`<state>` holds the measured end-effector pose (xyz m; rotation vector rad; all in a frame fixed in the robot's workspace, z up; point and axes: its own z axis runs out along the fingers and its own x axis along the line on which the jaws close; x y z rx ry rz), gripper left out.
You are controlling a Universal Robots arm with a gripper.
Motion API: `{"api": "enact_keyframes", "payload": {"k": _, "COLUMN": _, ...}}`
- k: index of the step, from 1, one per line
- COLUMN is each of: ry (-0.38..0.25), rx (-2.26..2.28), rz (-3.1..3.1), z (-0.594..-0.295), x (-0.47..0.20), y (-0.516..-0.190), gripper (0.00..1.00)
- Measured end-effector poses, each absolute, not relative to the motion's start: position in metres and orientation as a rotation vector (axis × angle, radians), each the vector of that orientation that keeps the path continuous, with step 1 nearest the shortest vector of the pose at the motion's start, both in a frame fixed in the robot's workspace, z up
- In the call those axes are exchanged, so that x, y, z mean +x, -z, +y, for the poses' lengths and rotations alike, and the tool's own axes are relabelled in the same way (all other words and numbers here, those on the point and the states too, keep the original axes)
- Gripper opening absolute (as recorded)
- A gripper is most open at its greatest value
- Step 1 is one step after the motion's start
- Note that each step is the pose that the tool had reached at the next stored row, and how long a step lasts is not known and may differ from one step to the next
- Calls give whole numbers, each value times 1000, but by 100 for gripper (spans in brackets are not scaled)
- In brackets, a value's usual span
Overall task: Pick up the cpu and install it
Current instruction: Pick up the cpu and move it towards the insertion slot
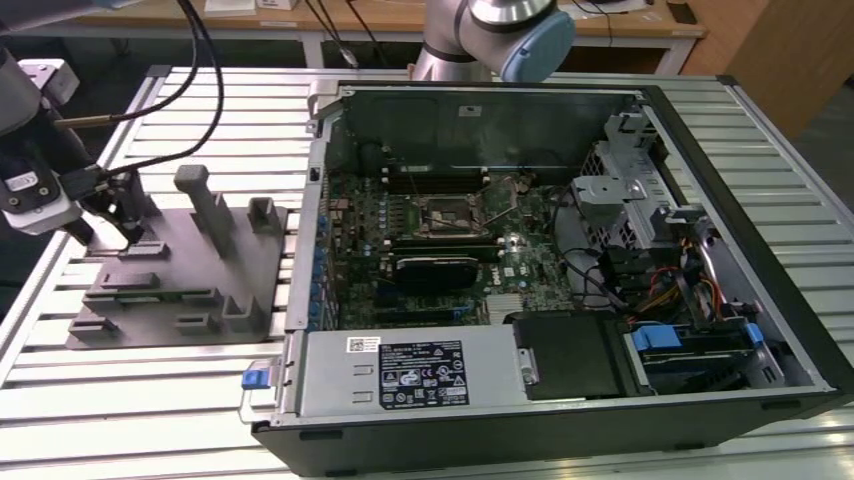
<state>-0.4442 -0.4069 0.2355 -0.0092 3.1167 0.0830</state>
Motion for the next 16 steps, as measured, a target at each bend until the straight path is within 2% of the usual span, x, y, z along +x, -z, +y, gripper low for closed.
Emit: {"api": "enact_keyframes", "payload": {"k": 16, "ry": -83, "rx": -9, "rz": 3113, "z": -407, "x": -444, "y": -273, "gripper": 54}}
